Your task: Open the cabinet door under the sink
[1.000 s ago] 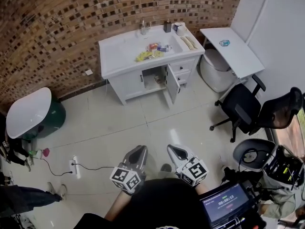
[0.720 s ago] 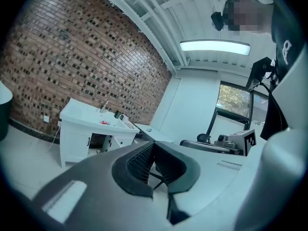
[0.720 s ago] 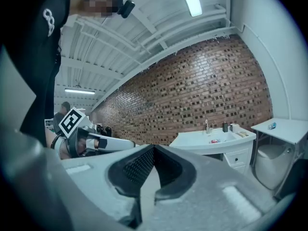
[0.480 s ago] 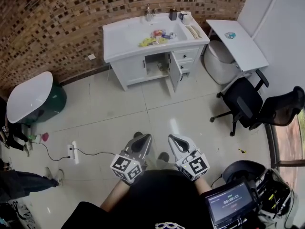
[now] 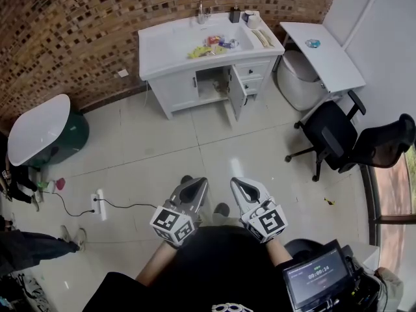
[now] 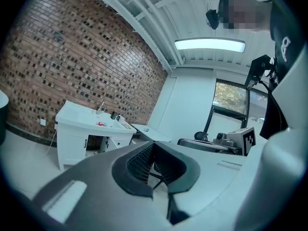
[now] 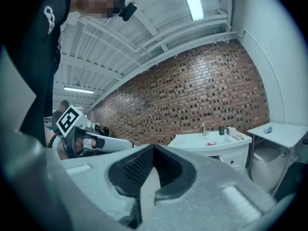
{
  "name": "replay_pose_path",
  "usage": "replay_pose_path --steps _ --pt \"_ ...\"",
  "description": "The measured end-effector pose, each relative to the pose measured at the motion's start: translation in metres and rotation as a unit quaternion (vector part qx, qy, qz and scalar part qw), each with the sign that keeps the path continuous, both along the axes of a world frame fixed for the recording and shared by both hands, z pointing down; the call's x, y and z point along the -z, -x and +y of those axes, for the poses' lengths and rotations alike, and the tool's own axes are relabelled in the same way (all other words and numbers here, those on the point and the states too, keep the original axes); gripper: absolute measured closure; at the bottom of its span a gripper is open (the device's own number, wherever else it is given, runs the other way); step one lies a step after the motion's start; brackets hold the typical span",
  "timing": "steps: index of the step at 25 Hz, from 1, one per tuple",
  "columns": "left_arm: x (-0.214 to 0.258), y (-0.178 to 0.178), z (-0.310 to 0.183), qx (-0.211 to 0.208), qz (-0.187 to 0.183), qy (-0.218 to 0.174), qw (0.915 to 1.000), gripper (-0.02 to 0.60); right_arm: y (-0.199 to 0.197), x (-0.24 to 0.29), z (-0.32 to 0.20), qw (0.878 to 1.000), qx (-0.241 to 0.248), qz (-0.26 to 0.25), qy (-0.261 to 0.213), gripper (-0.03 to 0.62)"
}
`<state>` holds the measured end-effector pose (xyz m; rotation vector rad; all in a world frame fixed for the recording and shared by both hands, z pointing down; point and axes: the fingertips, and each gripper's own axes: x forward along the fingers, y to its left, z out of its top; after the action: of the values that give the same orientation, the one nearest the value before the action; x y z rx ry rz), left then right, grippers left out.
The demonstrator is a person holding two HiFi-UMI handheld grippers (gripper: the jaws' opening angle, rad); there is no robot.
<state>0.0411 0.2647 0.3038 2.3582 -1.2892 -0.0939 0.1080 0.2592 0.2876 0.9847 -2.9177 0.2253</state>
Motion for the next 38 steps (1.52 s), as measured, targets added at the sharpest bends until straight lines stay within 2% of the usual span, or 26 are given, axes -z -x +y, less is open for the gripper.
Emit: replay_pose_path --steps 38 --pt "-0.0038 0.0010 0.0039 0.013 -0.003 0.004 0.9999 0.565 0.0046 -0.0023 0.0077 1.000 0.024 0.013 -0.010 0.603"
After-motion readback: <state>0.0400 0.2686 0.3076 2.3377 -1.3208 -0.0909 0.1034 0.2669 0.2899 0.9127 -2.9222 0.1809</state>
